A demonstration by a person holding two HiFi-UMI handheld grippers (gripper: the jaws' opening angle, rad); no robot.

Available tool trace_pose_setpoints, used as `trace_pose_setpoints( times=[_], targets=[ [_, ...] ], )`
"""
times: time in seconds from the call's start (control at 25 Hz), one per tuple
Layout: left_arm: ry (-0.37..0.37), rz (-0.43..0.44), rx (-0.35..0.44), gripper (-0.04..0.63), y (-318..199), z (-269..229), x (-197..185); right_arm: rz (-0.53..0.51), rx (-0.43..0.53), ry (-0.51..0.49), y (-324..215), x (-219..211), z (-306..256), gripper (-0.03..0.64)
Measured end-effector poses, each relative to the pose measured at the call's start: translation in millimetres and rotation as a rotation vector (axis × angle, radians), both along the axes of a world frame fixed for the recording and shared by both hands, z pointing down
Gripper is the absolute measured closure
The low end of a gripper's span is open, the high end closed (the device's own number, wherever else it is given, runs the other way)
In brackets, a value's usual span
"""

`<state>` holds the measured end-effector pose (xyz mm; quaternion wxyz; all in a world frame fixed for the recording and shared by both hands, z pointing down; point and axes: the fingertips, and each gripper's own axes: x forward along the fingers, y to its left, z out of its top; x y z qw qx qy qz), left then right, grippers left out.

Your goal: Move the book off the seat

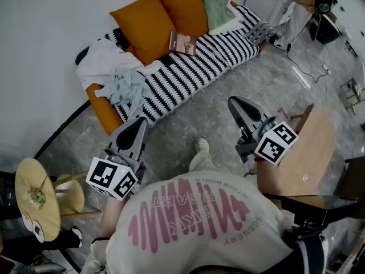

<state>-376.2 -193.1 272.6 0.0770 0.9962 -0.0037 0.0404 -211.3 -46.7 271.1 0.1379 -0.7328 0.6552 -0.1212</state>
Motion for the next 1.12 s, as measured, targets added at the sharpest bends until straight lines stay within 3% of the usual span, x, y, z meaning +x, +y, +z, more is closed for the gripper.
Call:
trace_pose_setpoints(
  times=[0.24, 0.56, 0.72, 0.92, 1.12],
  targets=[
    [-0.028, -0.059, -0.051, 0.588, -19.1, 11.2, 40.5, -0.049, -0.01, 0.011, -23.6, 47.2, -0.7, 0.604],
    [0.002, -0.138, -0.053, 0.588, -47.2, -7.3, 107.5, -0.096, -0.004, 0.002, -51.1, 128.0, -2.7, 0.604],
    [0.042, -0.173, -0.088, 0.588, -49.5, -9.9, 120.3, -0.114, -0.014, -0.002, -54.0, 149.9, 9.4, 0.604],
    [-0.002, -0.221, -0.044, 0.588, -58.6, -11.6, 132.4, -0.144, 0.001, -0.078, -71.4, 178.2, 8.6, 0.604],
    [0.011, -0.273, -0.106, 0.588, -72.3, -12.7, 149.4, -0.19, -0.043, -0.007, -88.5, 197.8, 5.8, 0.604]
  ],
)
